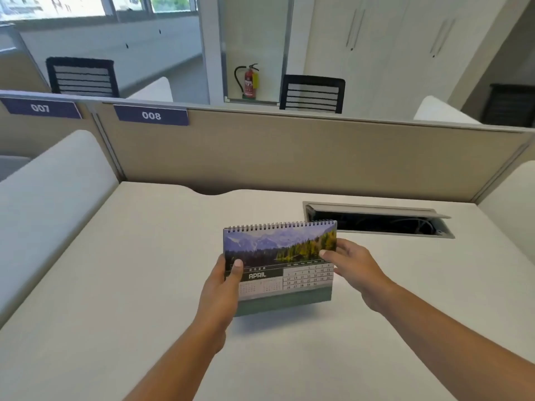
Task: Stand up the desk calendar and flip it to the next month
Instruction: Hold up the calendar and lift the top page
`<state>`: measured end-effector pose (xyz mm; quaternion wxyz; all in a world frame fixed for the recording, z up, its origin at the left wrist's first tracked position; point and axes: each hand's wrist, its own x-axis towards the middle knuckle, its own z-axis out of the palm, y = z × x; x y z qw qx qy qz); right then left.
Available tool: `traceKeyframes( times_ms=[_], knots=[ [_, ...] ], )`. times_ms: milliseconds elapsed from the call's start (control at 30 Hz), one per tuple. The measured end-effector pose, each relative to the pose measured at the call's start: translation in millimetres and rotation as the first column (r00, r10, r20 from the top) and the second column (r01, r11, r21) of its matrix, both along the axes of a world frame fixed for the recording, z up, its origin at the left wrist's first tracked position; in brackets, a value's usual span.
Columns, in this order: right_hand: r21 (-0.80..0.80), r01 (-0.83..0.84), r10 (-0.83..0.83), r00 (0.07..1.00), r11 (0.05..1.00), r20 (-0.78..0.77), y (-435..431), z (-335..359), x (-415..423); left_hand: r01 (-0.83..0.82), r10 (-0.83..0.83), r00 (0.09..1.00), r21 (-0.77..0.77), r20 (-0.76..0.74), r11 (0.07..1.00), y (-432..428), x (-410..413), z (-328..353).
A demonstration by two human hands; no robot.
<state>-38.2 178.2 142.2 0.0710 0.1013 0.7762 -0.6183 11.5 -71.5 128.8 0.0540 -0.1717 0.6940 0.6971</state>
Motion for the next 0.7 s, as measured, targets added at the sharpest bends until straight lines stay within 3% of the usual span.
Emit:
traceKeyframes(
  times_ms=[233, 533, 700],
  knots=[
    [0.018, -0.015, 0.018, 0.99, 1.0, -0.14, -9.7, -5.6, -86.8, -0.044, 0.04, 0.997, -0.062, -0.065, 0.997, 6.6, -80.5, -26.7],
    [0.101, -0.066, 0.074, 0.994, 0.993, -0.076, 2.8, -39.5, -136.7, -0.008, 0.0, 0.995, -0.083, -0.098, 0.996, 12.0, -98.7, -63.3],
    [0.121, -0.02, 0.025, 0.999, 0.992, -0.041, 2.0, -49.7, -139.5, -0.262, 0.244, 0.962, -0.165, -0.123, 0.951, 17.8, -95.3, -72.3]
  ],
)
